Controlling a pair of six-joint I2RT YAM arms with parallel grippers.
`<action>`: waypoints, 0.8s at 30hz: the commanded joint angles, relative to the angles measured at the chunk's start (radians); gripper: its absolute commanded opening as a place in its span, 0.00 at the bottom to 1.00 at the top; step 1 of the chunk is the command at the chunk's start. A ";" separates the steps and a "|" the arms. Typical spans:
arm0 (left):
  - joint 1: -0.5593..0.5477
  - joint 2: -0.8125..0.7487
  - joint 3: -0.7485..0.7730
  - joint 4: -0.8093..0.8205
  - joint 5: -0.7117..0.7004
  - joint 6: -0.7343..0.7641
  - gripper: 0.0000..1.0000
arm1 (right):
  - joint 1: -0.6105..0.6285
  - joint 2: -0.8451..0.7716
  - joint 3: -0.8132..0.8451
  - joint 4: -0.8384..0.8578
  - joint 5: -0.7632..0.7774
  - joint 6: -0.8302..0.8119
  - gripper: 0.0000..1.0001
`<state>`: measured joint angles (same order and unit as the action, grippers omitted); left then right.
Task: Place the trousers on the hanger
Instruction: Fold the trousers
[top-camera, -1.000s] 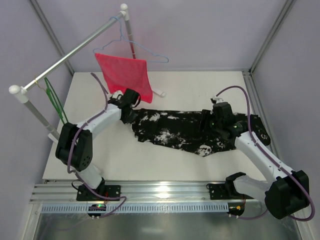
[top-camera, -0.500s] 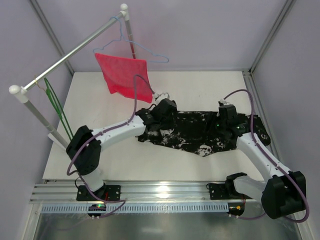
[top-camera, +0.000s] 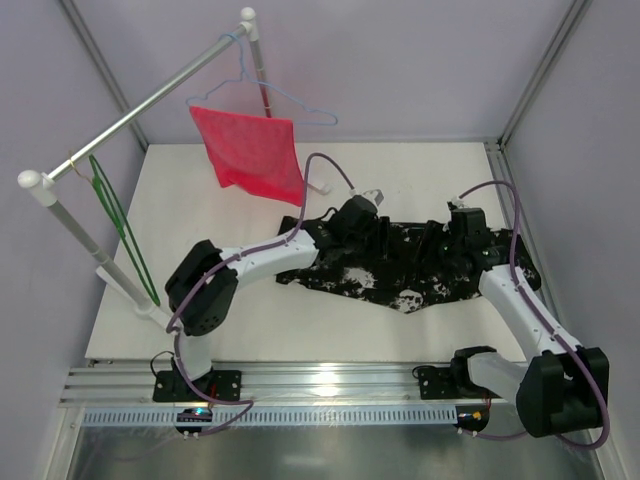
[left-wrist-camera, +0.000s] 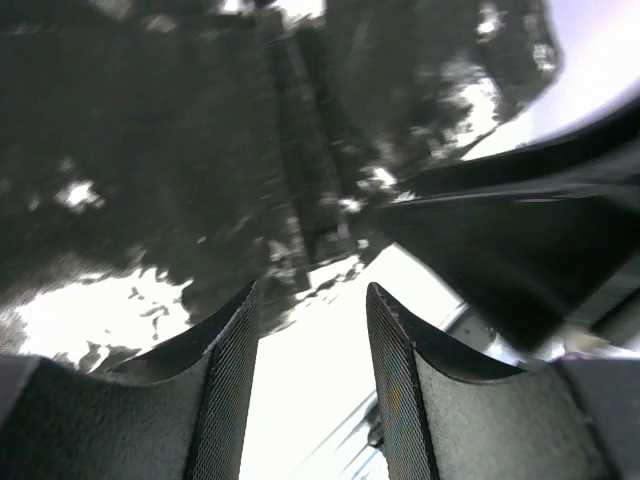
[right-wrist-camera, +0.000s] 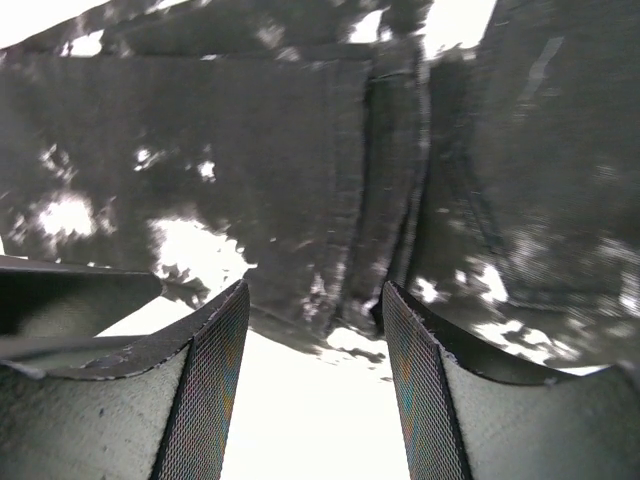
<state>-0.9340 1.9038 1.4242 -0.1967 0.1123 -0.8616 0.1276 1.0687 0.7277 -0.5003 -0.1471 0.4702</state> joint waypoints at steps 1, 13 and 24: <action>0.017 -0.055 0.071 -0.026 0.067 0.061 0.47 | -0.008 0.054 0.042 0.043 -0.126 0.008 0.59; 0.178 -0.238 -0.220 -0.136 0.078 0.087 0.48 | -0.008 0.220 0.055 0.112 -0.109 -0.004 0.54; 0.235 -0.357 -0.327 -0.263 -0.052 0.136 0.49 | -0.008 0.441 0.114 0.189 -0.092 -0.019 0.51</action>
<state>-0.6968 1.5963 1.1065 -0.4137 0.1307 -0.7502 0.1223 1.4757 0.7959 -0.3653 -0.2432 0.4648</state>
